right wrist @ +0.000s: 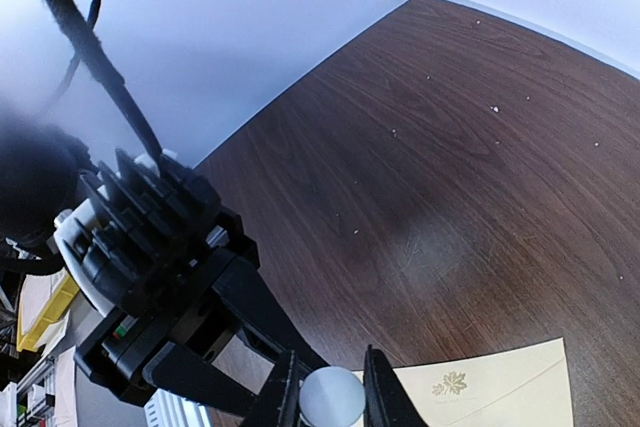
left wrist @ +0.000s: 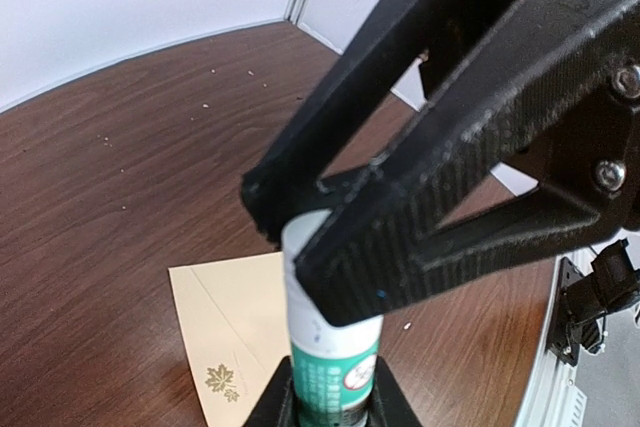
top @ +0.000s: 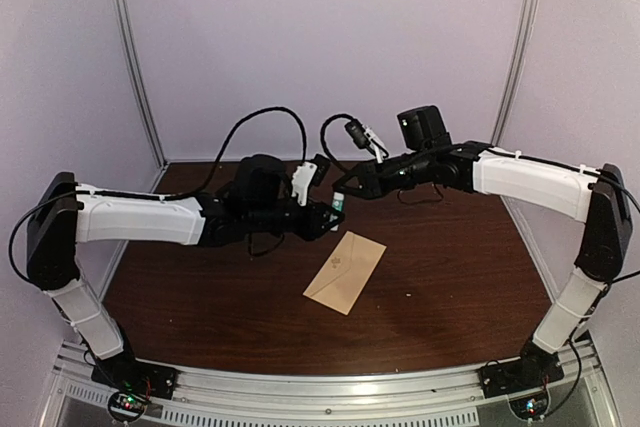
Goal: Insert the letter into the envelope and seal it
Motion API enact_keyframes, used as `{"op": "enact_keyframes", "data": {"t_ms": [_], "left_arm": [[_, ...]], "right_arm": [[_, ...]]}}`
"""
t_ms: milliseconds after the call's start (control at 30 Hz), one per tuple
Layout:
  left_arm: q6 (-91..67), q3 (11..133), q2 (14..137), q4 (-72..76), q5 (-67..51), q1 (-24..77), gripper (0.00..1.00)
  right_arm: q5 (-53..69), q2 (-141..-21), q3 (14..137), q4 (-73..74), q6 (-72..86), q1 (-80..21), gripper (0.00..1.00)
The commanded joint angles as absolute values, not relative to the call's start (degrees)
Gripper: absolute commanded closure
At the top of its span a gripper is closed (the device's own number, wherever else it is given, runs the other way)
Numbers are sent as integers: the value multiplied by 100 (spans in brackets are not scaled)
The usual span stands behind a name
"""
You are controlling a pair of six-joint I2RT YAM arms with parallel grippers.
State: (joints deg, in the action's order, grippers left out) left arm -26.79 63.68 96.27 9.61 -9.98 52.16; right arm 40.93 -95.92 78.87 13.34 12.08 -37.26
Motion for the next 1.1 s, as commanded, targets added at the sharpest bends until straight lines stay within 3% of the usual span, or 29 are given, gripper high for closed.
{"op": "enact_keyframes", "data": {"t_ms": [0,167,333,400,567,700,800,1067], "left_arm": [[-3037,6513,9465,1428,64,5084,100],[-2948,6530,9472,1205,-204,5080,100],[-2572,6660,9566,121,-634,5071,100],[-2480,6624,9565,-475,-687,5071,100],[-2076,6881,9529,-2283,-754,5063,100],[-1820,7201,9641,-3577,-671,5061,100],[-1786,7177,9679,-3973,-559,5062,98],[-1703,7553,10480,-4552,-694,5062,96]], "right_arm": [[3395,-9781,7888,1912,1387,-3623,90],[4237,-9741,8241,1970,1305,-3343,68],[4200,-9580,10004,4003,-546,-2807,38],[4415,-9286,9846,4191,-785,-2360,37],[5135,-8302,8135,3633,-1471,-1409,35],[4268,-7643,7045,3230,-1830,-1058,34],[3996,-7110,6329,2558,-1728,-696,26],[4288,-6964,5635,2128,-1890,-508,25]]}}
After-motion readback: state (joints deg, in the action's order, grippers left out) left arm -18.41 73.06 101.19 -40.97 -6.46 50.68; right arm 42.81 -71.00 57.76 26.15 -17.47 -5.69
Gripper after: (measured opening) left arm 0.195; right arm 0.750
